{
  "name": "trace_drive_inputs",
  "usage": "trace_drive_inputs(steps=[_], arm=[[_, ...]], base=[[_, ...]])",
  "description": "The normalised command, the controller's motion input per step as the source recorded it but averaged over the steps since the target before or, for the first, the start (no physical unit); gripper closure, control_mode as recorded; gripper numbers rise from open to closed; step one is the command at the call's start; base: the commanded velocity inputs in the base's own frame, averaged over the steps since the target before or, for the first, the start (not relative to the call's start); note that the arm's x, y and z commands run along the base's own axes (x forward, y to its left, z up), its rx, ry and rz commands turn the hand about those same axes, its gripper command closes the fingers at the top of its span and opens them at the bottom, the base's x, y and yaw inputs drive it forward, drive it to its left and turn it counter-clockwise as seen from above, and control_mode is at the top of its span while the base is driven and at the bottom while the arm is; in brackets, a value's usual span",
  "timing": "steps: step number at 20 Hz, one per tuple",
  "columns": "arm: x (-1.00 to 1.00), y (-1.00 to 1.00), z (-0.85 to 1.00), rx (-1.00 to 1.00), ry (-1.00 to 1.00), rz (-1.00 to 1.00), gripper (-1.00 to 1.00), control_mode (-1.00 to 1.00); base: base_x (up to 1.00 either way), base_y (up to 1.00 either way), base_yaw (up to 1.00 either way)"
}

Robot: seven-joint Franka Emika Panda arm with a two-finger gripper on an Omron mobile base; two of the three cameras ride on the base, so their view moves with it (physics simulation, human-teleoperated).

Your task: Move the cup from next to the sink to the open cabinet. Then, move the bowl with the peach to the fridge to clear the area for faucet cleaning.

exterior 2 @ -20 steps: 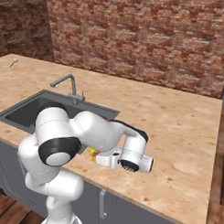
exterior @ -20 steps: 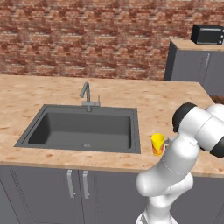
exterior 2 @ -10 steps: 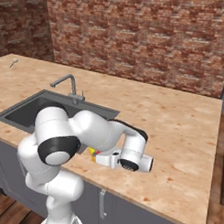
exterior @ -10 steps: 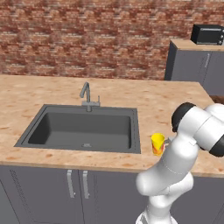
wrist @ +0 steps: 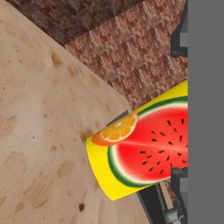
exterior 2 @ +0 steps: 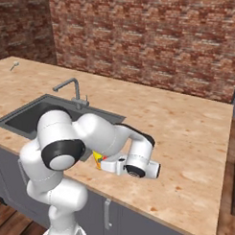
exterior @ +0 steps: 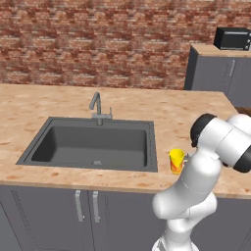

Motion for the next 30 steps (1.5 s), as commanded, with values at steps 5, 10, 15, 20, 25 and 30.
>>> trace_drive_inputs(steps=[5,10,15,20,25,30], arm=[[0.0,0.0,-0.01,0.0,0.0,0.0,-1.0,-1.0],[0.07,0.0,-0.06,-0.01,0.0,0.0,-1.0,-1.0],[0.22,0.0,-0.1,-0.01,0.0,0.0,-1.0,-1.0],[0.09,0.0,-0.07,0.0,0.0,0.0,-1.0,-1.0],[0.01,0.0,-0.1,-0.03,0.0,0.0,-1.0,-1.0],[0.08,0.05,-0.17,-0.06,0.0,0.0,-1.0,-1.0]], base=[[0.0,0.0,0.0],[0.0,0.0,0.0],[0.0,0.0,0.0],[0.0,0.0,0.0],[0.0,0.0,0.0],[0.0,0.0,0.0]])
